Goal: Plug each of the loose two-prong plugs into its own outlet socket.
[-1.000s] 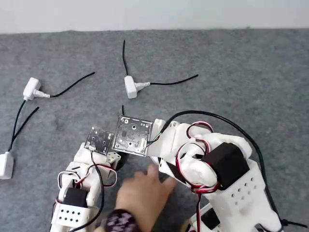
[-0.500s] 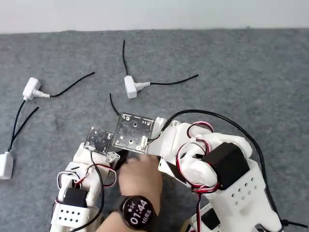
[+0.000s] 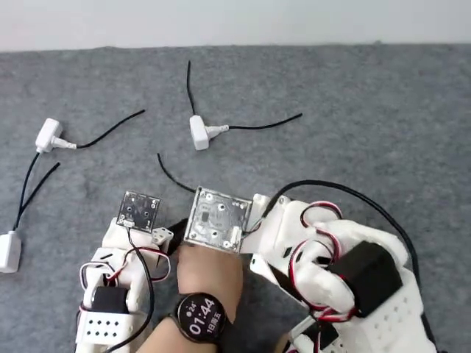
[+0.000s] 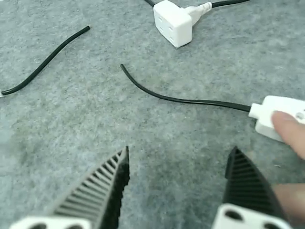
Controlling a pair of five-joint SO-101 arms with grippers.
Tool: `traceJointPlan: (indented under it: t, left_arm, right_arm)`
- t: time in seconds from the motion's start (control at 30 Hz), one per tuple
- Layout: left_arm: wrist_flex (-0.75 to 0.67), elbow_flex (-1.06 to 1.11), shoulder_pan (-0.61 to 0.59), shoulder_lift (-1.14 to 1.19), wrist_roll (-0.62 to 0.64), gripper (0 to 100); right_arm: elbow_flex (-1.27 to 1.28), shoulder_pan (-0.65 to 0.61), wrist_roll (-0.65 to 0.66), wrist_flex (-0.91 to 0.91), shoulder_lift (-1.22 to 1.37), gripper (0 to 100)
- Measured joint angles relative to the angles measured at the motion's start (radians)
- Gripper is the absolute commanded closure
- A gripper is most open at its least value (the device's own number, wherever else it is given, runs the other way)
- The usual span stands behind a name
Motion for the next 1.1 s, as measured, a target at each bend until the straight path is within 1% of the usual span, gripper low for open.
traceJointPlan:
  t: [1.1]
  left_arm:
    - [0.0,0.0,-0.008,0.012,0.0,68]
  right_arm:
    - [0.026,0.011,0.0,0.0,-0.009,99.0]
